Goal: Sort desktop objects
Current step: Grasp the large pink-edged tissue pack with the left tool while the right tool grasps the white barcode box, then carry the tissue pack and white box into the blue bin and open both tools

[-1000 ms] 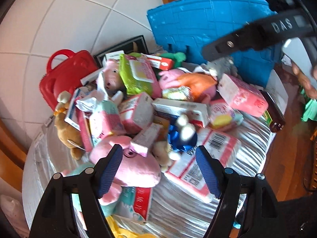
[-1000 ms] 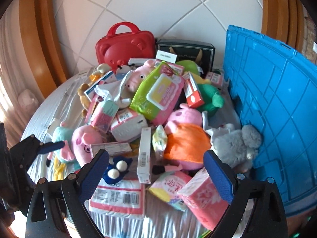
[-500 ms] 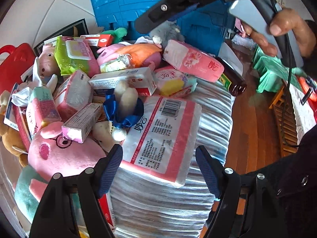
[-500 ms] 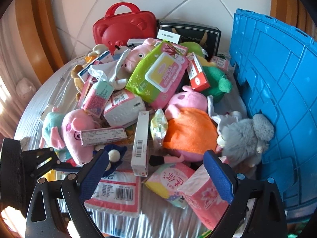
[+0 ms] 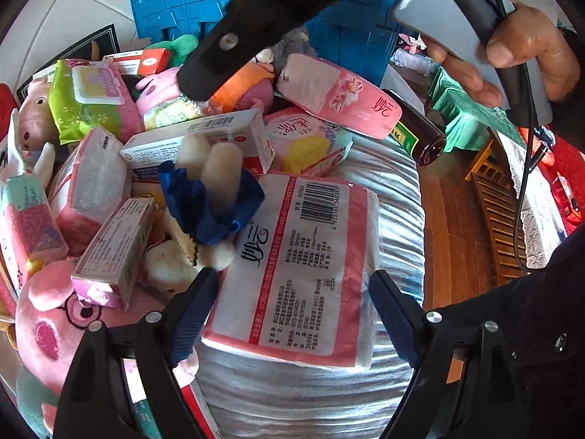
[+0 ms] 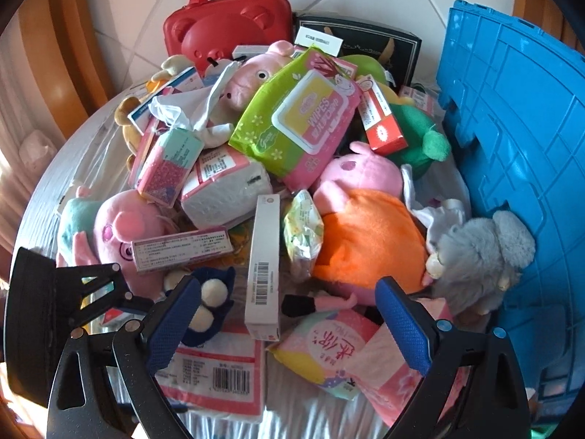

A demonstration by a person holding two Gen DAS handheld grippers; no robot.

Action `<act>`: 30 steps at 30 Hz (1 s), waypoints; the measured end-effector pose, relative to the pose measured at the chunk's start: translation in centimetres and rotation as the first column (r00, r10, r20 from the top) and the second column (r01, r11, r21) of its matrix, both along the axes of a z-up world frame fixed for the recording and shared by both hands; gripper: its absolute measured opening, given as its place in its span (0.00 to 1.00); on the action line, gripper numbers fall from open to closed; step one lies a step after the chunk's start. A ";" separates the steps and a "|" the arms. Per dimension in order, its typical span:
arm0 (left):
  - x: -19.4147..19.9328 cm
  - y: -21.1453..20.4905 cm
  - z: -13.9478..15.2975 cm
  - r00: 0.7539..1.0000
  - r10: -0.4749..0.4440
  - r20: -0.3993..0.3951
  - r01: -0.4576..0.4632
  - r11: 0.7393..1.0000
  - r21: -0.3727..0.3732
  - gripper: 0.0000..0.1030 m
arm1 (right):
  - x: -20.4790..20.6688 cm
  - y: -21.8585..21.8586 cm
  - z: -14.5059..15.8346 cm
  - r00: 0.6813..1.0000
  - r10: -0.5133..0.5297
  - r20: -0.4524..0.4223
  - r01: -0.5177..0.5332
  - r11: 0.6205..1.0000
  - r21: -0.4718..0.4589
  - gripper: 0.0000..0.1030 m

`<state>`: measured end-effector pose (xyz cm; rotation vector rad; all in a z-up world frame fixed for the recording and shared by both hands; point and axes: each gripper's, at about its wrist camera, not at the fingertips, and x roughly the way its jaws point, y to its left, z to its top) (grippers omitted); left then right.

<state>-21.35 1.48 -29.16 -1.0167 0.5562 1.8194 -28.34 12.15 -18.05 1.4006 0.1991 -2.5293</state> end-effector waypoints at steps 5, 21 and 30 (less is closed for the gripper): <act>1.6 1.5 -0.8 0.997 -0.053 -0.049 0.048 0.994 -0.095 0.87 | -1.6 -0.8 -2.4 0.998 -0.008 0.056 0.006 1.000 0.029 0.86; 2.5 2.1 -0.9 0.992 0.041 -0.123 -0.062 0.983 -0.172 0.74 | -3.9 -0.4 -4.1 0.994 -0.009 0.105 0.013 0.999 -0.039 0.29; 2.8 -0.4 3.4 0.976 0.150 -0.156 -0.158 0.986 -0.043 0.72 | -0.1 2.2 4.0 0.998 -0.048 -0.034 0.042 0.988 -0.151 0.29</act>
